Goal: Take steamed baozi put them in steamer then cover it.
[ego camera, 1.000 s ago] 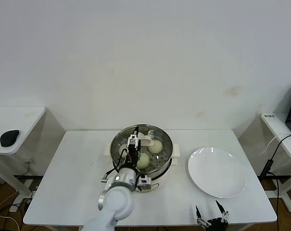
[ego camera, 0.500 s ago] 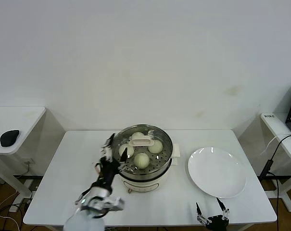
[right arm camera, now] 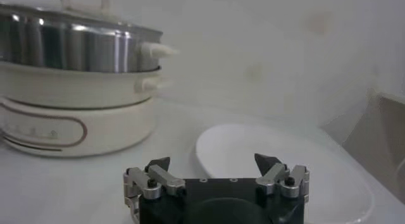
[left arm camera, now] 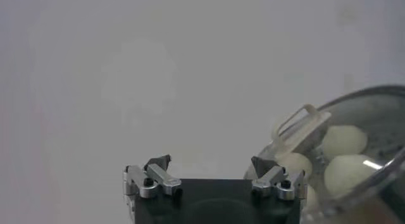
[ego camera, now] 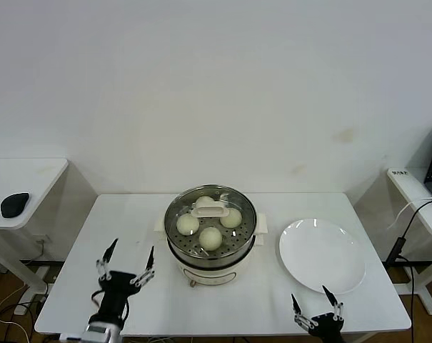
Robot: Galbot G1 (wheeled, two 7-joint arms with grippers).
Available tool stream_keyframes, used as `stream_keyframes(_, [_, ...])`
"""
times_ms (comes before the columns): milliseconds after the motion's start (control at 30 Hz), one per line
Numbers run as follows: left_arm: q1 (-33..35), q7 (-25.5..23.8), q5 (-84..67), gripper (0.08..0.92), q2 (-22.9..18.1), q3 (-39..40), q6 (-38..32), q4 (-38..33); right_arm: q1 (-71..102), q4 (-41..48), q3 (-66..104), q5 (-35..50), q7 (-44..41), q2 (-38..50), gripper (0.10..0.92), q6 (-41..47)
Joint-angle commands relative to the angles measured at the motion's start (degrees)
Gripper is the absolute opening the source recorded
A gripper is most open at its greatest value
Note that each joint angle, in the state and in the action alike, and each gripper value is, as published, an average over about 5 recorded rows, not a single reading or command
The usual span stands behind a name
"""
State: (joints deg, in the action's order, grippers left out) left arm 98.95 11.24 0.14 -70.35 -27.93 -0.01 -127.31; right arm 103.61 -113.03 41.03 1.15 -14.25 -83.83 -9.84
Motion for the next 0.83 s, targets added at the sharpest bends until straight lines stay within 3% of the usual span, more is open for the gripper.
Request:
stream_keyframes(33, [11.6, -1.1, -18.9, 0.823, -3.4, -5.5, -10.8, 4.7, 2.5, -2.0, -1.1, 3.3, -0.2, 5.0, 0.823, -0.5])
stream_keyframes(567, [14.6, -3.9, -13.5, 0.823, -5.5, -4.4, -14.1, 7.2, 1.3, -1.9, -5.0, 1.7, 0.0, 2.4, 0.823, -1.0])
stream_keyframes(833, [14.1, -3.5, -14.3, 0.823, -5.8, -4.5, -12.5, 7.9, 2.0, -1.7, -5.3, 1.3, 0.2, 1.7, 0.823, -0.9])
